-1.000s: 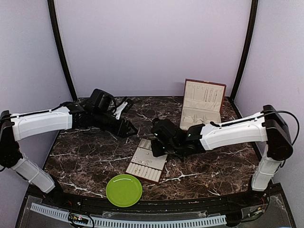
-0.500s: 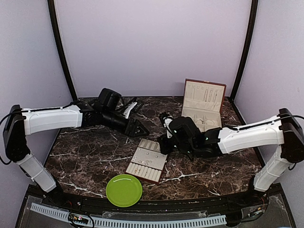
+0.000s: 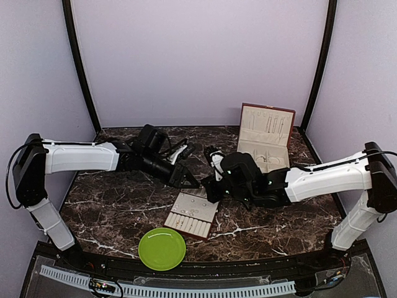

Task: Organize the mixed jewelry
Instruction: Pass from the right arm to the left

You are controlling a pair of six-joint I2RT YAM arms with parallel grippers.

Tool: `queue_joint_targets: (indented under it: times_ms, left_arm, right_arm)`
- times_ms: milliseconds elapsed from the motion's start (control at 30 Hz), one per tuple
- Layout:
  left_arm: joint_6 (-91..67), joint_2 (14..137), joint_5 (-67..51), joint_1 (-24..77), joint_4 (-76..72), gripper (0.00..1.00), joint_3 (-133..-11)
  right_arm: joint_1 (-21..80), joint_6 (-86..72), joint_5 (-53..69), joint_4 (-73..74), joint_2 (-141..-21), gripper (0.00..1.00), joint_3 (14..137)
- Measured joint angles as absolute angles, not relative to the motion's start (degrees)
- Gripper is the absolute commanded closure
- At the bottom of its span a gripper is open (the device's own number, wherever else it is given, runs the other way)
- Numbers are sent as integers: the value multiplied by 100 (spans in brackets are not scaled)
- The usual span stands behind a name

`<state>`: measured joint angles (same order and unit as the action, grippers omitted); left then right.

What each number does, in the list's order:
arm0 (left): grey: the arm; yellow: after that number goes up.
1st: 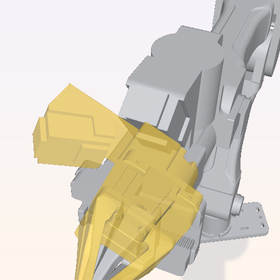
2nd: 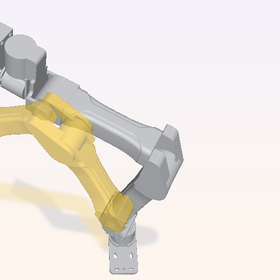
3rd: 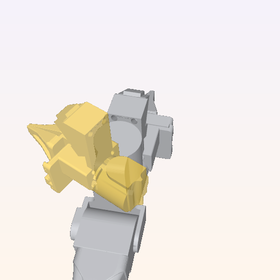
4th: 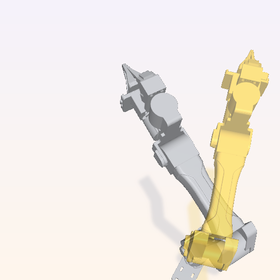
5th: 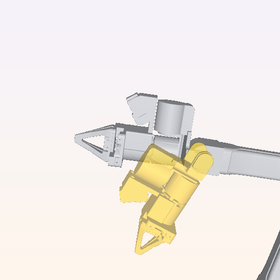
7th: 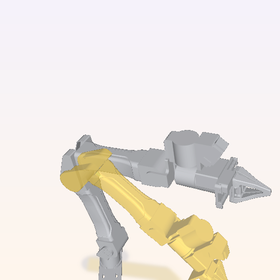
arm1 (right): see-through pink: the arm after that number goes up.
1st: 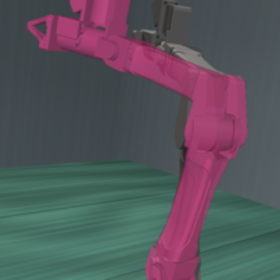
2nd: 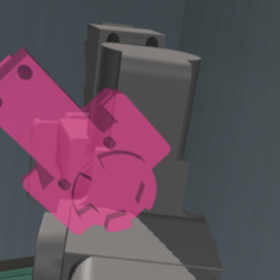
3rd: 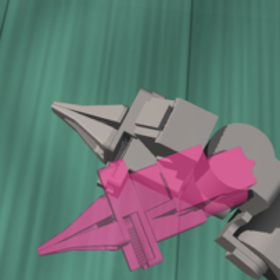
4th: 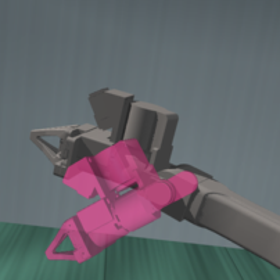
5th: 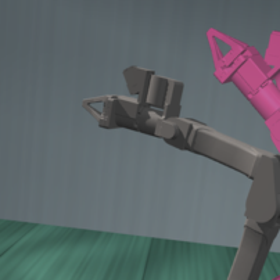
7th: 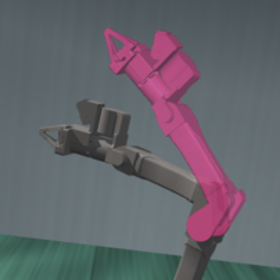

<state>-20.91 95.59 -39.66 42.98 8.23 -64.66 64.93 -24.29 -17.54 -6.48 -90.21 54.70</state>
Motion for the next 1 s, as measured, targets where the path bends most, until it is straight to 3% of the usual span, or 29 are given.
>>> queue_joint_targets:
  times_ms: [200,667,833,1000]
  left_arm:
    - [-2126,9557,-3970,4298,753,71,-6466]
    - [-2255,9559,-4143,4292,604,99,-6372]
    - [-2296,9559,-4156,4289,554,100,-6357]
    - [-2324,9555,-4165,4289,445,100,-6294]
  right_arm:
    - [6536,-2340,-1699,-648,-9021,100,5472]
    - [6604,-2145,-1675,-624,-9035,100,5483]
    - [6613,-2145,-1723,-620,-9032,100,5485]
    - [6635,-2143,-1863,-644,-9028,71,5468]
